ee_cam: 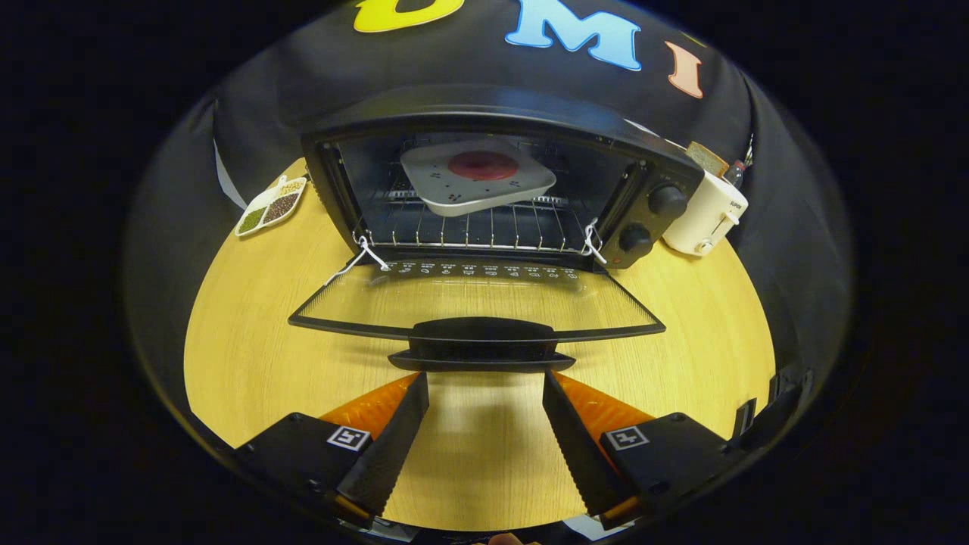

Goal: Open the toaster oven, put the food inside, and close the toaster oven door.

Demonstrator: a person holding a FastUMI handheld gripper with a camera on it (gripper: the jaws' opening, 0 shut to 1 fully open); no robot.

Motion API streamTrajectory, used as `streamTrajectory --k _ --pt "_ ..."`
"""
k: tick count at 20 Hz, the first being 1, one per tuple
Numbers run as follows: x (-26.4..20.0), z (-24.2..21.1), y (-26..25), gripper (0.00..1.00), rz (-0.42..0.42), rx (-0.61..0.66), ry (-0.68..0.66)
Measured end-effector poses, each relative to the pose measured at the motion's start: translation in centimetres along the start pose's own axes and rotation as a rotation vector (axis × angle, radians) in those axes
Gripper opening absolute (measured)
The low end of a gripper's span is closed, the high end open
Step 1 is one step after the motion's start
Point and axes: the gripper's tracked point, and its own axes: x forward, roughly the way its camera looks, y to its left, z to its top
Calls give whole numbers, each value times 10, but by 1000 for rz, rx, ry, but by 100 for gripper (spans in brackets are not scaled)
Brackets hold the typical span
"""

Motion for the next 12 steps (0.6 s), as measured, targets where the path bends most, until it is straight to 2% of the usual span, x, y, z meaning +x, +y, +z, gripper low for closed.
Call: streamTrajectory --k 5,12 --pt "-16 25 -2 98 20 -23 -96" --pt "-46 110 -10 97 88 -63 -311"
